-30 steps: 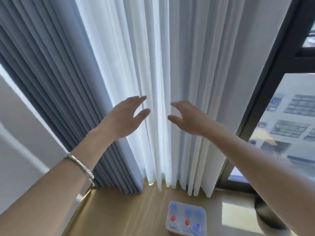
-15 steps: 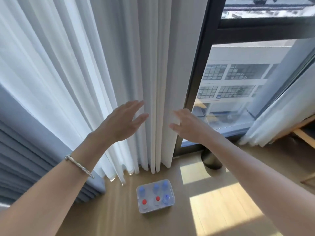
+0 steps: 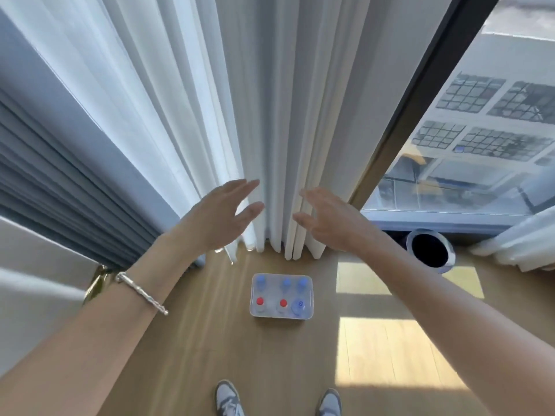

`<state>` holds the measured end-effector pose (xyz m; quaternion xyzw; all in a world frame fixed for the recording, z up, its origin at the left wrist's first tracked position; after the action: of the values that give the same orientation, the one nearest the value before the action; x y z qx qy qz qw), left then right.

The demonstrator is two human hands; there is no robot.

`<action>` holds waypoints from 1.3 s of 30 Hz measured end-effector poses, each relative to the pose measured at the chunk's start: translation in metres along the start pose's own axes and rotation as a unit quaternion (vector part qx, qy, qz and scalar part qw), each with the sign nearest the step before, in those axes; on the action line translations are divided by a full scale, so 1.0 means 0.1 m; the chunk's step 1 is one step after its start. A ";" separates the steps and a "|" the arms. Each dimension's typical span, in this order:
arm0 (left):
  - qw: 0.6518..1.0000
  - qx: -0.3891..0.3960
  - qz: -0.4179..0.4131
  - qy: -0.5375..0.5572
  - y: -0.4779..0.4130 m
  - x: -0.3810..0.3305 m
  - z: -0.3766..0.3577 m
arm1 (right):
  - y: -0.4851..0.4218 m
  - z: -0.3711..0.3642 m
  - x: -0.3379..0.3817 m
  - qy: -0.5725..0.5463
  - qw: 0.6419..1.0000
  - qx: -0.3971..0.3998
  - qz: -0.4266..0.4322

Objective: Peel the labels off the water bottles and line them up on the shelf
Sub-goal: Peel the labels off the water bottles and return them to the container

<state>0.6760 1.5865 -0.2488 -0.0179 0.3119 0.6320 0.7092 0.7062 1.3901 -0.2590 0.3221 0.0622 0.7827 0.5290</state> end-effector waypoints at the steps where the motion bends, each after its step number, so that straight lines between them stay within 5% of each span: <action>1: 1.000 0.007 0.011 0.008 -0.09 0.08 -0.14 | -0.13 -0.16 -0.08 0.000 1.000 0.014 0.001; 22: 0.978 0.147 0.091 0.118 -1.81 2.75 -4.45 | -2.63 -4.60 -2.15 -0.009 0.988 0.140 -0.062; 32: 0.988 0.132 0.068 0.048 -2.59 3.49 -5.06 | -3.50 -5.13 -2.48 0.074 0.995 0.063 0.001; 39: 0.988 0.144 0.044 0.034 -2.70 3.37 -5.32 | -3.58 -5.16 -2.52 0.067 0.997 0.040 0.016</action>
<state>0.6996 1.6076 -0.9327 0.0772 0.4240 0.6103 0.6647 0.7529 1.4516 -0.9314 0.2905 0.1234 0.8078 0.4978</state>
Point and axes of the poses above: each hand's wrist, its own y-axis away from the middle knuckle, its own z-axis out of the back of the hand, x = y × z, the point moved 3 cm from there along -y, towards the middle knuckle, and after that the axes turned 10 degrees about x, right-handed, at the moved point
